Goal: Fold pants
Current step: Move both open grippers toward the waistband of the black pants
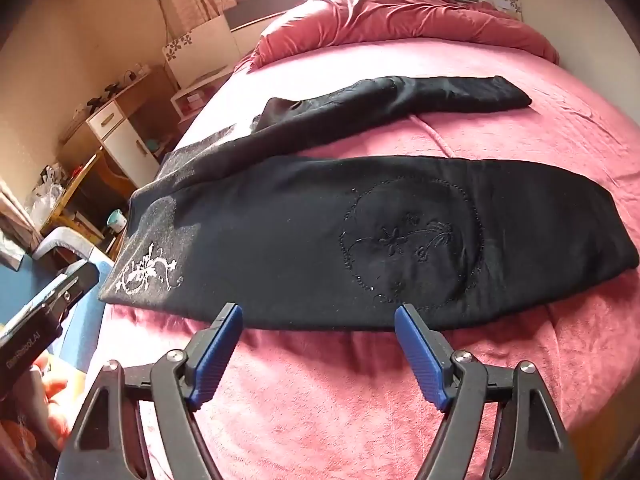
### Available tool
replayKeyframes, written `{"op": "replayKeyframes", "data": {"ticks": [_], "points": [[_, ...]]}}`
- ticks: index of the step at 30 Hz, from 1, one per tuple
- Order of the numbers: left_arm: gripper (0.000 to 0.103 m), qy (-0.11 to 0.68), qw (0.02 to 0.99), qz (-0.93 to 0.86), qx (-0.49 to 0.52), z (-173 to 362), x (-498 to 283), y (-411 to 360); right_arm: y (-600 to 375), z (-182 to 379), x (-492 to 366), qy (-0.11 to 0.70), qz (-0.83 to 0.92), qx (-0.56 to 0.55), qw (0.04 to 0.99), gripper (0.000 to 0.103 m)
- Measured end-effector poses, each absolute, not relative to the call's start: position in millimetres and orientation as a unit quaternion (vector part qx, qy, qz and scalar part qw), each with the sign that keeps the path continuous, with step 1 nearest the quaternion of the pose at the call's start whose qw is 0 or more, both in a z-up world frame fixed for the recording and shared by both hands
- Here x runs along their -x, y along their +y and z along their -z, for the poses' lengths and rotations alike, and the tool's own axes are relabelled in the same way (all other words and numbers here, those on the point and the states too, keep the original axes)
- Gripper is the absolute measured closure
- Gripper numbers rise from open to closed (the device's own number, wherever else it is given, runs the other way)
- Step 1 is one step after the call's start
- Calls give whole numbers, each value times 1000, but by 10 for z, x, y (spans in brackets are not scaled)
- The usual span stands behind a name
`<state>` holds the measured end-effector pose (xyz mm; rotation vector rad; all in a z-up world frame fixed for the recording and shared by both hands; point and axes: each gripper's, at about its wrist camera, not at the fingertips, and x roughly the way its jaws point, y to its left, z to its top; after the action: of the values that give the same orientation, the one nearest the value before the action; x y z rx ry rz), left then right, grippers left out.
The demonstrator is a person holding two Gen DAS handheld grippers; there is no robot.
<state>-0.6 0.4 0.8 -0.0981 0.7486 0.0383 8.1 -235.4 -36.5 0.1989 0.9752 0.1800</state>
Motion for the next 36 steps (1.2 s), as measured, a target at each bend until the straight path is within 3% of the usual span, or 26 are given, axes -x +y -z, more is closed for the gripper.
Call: {"op": "replayKeyframes", "data": {"ticks": [2,31,34,36], "points": [[14,365,930,-21,48,-20,11,12,-2334,356,-79,467,-95,-91,874,36],[14,395,915,-28,76,201,-38,165,-2362,449,-74,478,-83,-69,872,35],[3,405,909,-33,96,318,-99,359,-2499,505,-92,487,-66,-88,867,35],[2,426,894,-37,135,426,-135,565,-2648,561,-96,494,-54,-108,861,35]]}}
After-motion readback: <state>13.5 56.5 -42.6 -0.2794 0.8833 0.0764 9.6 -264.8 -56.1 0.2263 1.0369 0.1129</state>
